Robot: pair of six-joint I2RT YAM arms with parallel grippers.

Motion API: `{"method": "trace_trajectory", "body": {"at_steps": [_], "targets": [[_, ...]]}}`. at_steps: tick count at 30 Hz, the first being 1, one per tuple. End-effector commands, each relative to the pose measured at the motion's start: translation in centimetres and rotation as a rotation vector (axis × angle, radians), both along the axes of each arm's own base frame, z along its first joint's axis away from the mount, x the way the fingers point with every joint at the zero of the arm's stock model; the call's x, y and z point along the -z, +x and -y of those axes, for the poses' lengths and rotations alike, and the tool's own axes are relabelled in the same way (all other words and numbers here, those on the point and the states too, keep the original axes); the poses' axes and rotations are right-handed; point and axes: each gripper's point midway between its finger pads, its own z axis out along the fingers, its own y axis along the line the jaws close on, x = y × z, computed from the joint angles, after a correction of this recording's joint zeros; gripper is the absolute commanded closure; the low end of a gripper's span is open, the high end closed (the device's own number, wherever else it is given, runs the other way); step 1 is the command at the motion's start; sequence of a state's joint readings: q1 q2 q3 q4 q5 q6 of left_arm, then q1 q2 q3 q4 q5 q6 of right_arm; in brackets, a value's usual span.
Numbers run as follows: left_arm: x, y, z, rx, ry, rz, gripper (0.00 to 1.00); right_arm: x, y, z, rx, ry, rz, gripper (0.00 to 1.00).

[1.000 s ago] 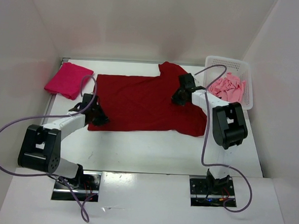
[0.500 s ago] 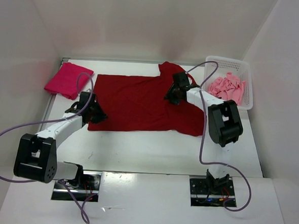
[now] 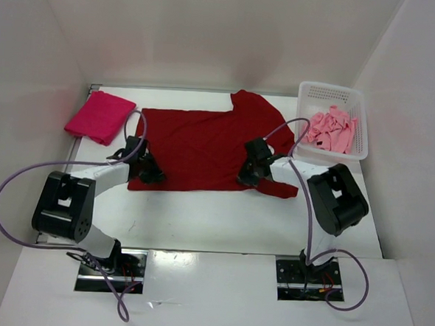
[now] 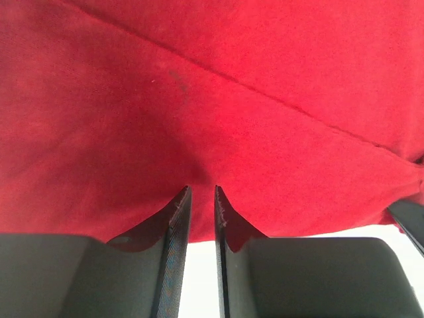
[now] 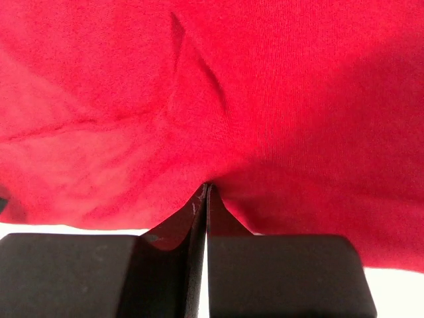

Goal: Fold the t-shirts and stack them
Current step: Fold the flattened tshirt in 1/3 of the way

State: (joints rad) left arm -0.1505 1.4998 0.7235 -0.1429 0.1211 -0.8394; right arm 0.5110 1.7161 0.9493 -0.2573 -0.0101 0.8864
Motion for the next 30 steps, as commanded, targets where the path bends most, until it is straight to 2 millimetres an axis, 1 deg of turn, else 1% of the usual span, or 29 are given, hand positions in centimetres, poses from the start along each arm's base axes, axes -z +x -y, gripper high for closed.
{"method": "trace_trajectory", "body": {"at_steps": [1,2,3,4,5,6,7,8,9,10,11,12,13,14,15,16,17,18,19,20,21,23,24,25,26,27,28,29,30], "targets": [[2.6,-1.6,0.7,0.001,-0.064,-0.091,0.73,1.8,1.4,-1.0,0.014,0.005,0.007,0.97],[2.7,-2.0,0.9,-0.003,-0.074,-0.11,0.73,1.8,1.1,-1.3,0.003,0.005,0.007,0.99],[3.0,-2.6,0.4,-0.016,-0.07,-0.144,0.73,2.6,0.3,-1.6,-0.015,-0.006,-0.012,0.99],[2.7,-3.1,0.3,-0.017,-0.07,-0.147,0.73,3.2,-0.7,-1.7,-0.014,-0.009,-0.033,0.99],[2.3,-3.2,-0.3,-0.04,-0.071,-0.15,0.73,3.5,-1.4,-1.9,-0.015,-0.01,-0.047,0.99],[2.3,-4.2,-1.6,-0.073,-0.074,-0.175,0.71,3.6,-2.5,-2.7,-0.038,-0.008,-0.054,0.99],[2.2,-4.7,-2.3,-0.072,-0.079,-0.175,0.71,4.4,-3.9,-2.7,-0.047,-0.02,-0.081,0.99],[2.2,-5.4,-3.1,-0.099,-0.081,-0.189,0.71,4.5,-4.7,-2.9,-0.043,-0.016,-0.093,0.99],[1.8,-6.3,-3.8,-0.108,-0.076,-0.202,0.71,5.0,-6.2,-3.6,-0.069,-0.022,-0.11,0.99],[1.7,-6.8,-3.7,-0.117,-0.079,-0.207,0.71,5.7,-7.7,-3.0,-0.069,-0.035,-0.137,0.99],[1.0,-6.7,-3.2,-0.097,-0.091,-0.181,0.71,5.5,-8.4,-3.1,-0.061,-0.026,-0.144,0.99],[0.4,-7.5,-3.1,-0.112,-0.098,-0.198,0.71,5.4,-9.4,-3.5,-0.077,-0.017,-0.152,0.99],[0.0,-7.3,-3.7,-0.129,-0.067,-0.183,0.7,5.9,-10.7,-2.3,-0.076,-0.042,-0.183,0.99],[-0.8,-6.9,-3.9,-0.144,-0.061,-0.163,0.7,4.6,-10.9,-2.5,-0.074,-0.024,-0.155,0.99],[-1.7,-7.1,-4.2,-0.153,-0.046,-0.151,0.69,4.1,-11.4,-2.1,-0.074,-0.024,-0.155,0.99],[-2.3,-7.1,-4.4,-0.158,-0.037,-0.142,0.69,4.3,-12.5,-0.7,-0.058,-0.052,-0.175,0.99],[-2.8,-7.1,-4.4,-0.158,-0.037,-0.139,0.67,2.5,-12.5,-0.7,-0.06,-0.017,-0.134,0.99],[-3.7,-7.3,-4.4,-0.158,-0.036,-0.153,0.67,2.0,-12.9,-0.3,-0.06,-0.011,-0.127,0.97],[-3.9,-7.6,-4.4,-0.159,-0.035,-0.168,0.67,2.0,-14.1,0.3,-0.048,0.001,-0.15,0.97],[-4.3,-7.8,-4.2,-0.145,-0.041,-0.167,0.67,1.6,-14.7,0.5,-0.047,0.019,-0.156,0.96],[-4.5,-8.0,-4.1,-0.14,-0.049,-0.171,0.67,0.3,-15.2,0.0,-0.06,0.082,-0.142,0.93],[-4.6,-8.1,-3.9,-0.134,-0.06,-0.172,0.69,0.2,-16.3,0.8,-0.047,0.087,-0.163,0.9],[-5.4,-6.7,-4.0,-0.119,-0.061,-0.109,0.69,-0.4,-16.2,0.7,-0.048,0.096,-0.153,0.88],[-6.1,-5.7,-4.3,-0.128,-0.063,-0.07,0.71,-1.8,-15.3,0.1,-0.054,0.111,-0.115,0.85],[-8.0,-3.6,-4.4,-0.114,-0.057,0.0,0.76,-2.6,-14.8,-0.3,-0.079,0.113,-0.091,0.81],[-9.2,-1.3,-4.4,-0.096,-0.06,0.07,0.77,-3.7,-13.9,-0.5,-0.084,0.118,-0.068,0.75],[-10.3,0.4,-4.8,-0.083,-0.034,0.124,0.77,-5.7,-12.1,-1.8,-0.095,0.127,-0.02,0.74],[-11.5,2.1,-5.2,-0.097,-0.014,0.169,0.79,-6.6,-11.2,-2.2,-0.126,0.113,0.011,0.74],[-11.9,4.6,-6.1,-0.117,0.024,0.221,0.82,-7.5,-9.7,-2.5,-0.123,0.116,0.037,0.77]]}}
